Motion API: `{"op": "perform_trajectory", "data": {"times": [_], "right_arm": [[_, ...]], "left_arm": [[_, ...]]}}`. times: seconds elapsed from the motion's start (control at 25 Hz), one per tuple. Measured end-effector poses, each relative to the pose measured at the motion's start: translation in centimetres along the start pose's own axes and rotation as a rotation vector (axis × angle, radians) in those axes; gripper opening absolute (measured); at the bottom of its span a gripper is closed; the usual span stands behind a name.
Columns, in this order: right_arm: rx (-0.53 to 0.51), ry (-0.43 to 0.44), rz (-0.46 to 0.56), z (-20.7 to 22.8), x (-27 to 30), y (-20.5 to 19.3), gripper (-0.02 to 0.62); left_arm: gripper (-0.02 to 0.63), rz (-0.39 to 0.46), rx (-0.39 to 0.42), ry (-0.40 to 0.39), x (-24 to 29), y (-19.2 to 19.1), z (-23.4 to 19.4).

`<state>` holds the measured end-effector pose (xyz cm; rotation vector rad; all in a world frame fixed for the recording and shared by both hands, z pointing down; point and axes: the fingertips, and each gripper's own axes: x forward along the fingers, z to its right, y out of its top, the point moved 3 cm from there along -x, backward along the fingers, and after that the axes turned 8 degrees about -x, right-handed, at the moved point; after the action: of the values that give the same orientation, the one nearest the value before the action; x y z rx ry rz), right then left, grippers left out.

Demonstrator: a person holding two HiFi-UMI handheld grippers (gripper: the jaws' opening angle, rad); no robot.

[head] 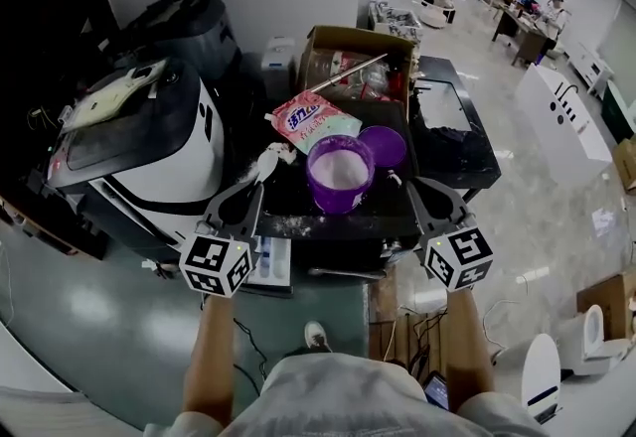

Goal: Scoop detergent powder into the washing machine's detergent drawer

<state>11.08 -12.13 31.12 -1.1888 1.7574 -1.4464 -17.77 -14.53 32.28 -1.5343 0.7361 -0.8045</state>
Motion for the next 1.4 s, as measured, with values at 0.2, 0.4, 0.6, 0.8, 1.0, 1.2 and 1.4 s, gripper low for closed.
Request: {"op": "perform_trajectory", "data": {"times": [0.2, 0.4, 0.6, 0.8, 1.0, 1.2, 1.4], "right_arm": [[0.003, -0.01, -0.013, 0.1, 2.3, -0.4, 0.005], [0.02, -0.015, -0.048, 0.8, 3.4, -2.1, 0.005], [0.037, 0.005, -0.081, 2.1, 4.6, -3.8, 0.005], [0.048, 0.043, -0.08, 4.2, 6.8, -4.8, 0.005], [0.054, 0.104, -0.069, 6.4, 9.7, -5.4, 0.005], [0.044, 0.192, -0.067, 7.6, 12.4, -6.2, 0.005], [0.054, 0.251, -0.071, 8.1, 14.9, -7.5, 0.005]], "left_arm": [[0.015, -0.021, 0.01, -0.04, 2.5, -0.2, -1.8], [0.015, -0.059, 0.033, -0.098, 5.0, -0.5, -1.7], [0.015, -0.117, 0.06, -0.134, 7.9, -0.8, -0.7], [0.015, -0.205, 0.123, -0.163, 10.7, -1.4, 0.7], [0.015, -0.313, 0.185, -0.188, 13.9, -2.0, 1.9], [0.015, -0.411, 0.246, -0.183, 16.8, -3.0, 2.4], [0.015, -0.539, 0.32, -0.206, 18.4, -4.8, 2.8]]}}
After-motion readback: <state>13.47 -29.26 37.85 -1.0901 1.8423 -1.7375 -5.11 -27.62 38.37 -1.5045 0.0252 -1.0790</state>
